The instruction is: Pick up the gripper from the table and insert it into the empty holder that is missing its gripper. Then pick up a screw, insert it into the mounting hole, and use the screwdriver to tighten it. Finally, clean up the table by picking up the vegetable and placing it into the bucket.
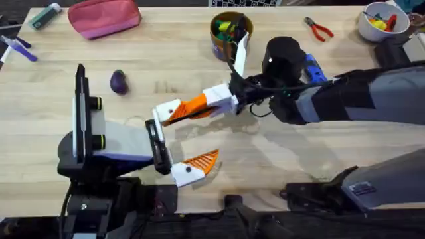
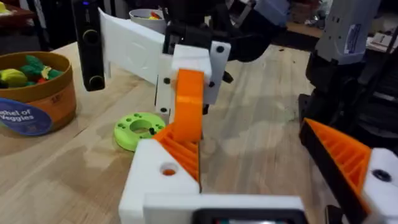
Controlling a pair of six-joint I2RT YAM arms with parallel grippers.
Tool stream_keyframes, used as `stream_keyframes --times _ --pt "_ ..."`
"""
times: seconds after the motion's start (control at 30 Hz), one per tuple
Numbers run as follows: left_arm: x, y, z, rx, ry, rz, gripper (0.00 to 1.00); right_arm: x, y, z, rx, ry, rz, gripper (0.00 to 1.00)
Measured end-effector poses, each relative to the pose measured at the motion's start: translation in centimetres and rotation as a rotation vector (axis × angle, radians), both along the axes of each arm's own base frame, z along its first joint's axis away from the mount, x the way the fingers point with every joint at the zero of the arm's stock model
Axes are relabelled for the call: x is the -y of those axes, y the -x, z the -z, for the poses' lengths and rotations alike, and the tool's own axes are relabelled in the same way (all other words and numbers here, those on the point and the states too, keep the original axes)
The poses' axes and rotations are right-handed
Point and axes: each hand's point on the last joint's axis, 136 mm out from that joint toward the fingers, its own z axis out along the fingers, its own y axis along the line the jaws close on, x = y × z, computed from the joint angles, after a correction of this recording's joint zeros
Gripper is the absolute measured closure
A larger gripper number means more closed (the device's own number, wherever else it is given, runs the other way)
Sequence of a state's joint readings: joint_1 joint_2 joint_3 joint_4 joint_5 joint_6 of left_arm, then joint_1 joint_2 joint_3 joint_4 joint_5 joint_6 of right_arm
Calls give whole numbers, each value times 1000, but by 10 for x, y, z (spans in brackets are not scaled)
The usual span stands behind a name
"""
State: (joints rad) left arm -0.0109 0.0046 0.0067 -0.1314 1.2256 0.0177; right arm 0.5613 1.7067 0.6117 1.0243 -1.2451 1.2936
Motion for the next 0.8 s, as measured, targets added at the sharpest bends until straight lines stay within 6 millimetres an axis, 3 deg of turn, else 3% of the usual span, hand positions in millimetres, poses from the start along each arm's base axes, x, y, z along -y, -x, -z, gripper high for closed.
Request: stream_keyframes --times 0.8 --pt "-1 -2 0 -2 0 -11 15 -2 -2 1 -3 6 14 992"
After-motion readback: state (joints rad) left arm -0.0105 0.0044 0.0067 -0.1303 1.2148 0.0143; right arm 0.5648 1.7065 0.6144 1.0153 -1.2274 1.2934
